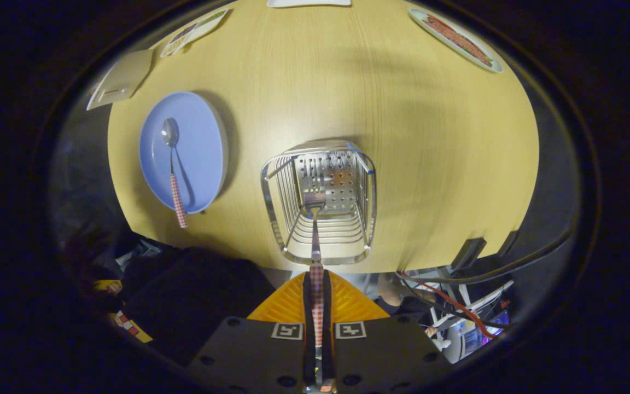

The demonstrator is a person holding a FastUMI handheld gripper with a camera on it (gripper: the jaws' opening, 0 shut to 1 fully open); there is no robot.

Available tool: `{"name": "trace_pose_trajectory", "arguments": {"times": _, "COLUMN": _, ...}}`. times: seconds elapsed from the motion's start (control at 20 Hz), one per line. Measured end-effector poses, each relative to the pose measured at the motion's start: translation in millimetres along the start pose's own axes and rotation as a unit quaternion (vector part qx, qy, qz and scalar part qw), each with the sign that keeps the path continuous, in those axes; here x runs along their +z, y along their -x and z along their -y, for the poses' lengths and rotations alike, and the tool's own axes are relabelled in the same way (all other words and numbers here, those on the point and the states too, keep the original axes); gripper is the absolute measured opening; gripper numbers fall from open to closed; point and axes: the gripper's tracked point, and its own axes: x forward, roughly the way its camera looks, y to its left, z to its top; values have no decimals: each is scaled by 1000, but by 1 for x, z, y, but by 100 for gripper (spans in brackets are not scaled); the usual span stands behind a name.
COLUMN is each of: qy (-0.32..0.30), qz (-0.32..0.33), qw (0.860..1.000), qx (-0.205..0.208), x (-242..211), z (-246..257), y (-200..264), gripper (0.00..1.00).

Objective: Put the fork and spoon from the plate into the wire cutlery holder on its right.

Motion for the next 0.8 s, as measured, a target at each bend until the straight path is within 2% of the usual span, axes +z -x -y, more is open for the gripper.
{"name": "trace_pose_trajectory", "arguments": {"times": 0.1, "qy": 1, "qz": -5, "qw": 1000, "qx": 1, "x": 0, "z": -1, "y": 0, "gripper": 7}}
{"name": "trace_pose_trajectory", "arguments": {"times": 0.55, "qy": -46, "qz": 51, "qw": 997, "qx": 28, "x": -4, "z": -2, "y": 19, "gripper": 48}}
{"name": "trace_pose_trajectory", "arguments": {"times": 0.8, "qy": -79, "qz": 129, "qw": 988, "qx": 42, "x": -6, "z": -9, "y": 41, "gripper": 65}}
